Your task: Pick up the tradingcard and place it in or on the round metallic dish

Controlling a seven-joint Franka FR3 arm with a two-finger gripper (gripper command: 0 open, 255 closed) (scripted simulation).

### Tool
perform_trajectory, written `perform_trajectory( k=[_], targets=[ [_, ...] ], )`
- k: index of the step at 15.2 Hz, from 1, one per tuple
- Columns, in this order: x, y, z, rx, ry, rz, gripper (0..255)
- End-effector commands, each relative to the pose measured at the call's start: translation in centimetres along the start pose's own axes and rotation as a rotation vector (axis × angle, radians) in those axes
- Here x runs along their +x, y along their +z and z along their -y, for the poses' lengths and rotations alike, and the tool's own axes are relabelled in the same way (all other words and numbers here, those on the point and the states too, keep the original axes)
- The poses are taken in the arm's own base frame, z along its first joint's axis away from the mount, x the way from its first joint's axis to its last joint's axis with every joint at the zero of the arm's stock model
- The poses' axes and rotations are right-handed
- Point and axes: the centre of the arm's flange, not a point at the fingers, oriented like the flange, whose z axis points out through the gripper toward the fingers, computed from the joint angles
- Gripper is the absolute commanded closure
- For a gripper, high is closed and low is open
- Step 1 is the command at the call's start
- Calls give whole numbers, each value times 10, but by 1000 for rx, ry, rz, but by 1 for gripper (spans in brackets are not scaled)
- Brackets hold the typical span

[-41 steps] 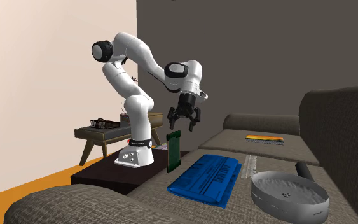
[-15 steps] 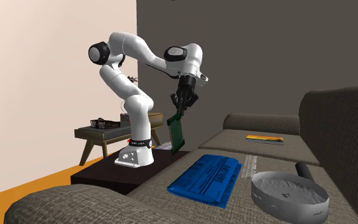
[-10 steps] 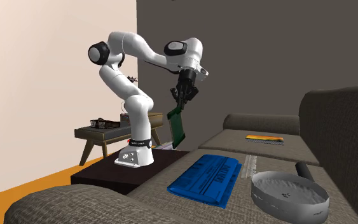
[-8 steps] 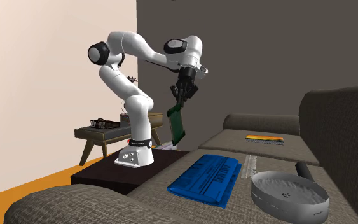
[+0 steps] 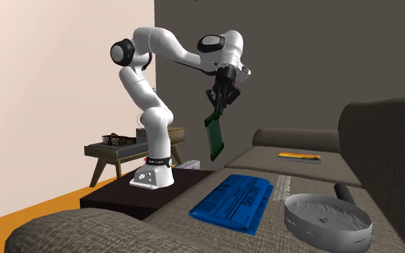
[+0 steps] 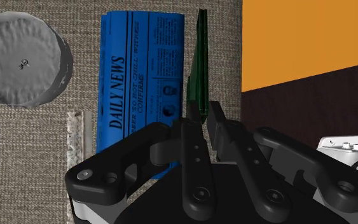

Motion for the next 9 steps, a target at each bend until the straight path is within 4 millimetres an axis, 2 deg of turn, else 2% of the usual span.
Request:
perform_trajectory(
  k=[1, 9],
  targets=[
    [-6, -3, -26, 0, 0, 1, 255],
    [-28, -13, -129, 0, 0, 1, 255]
  ],
)
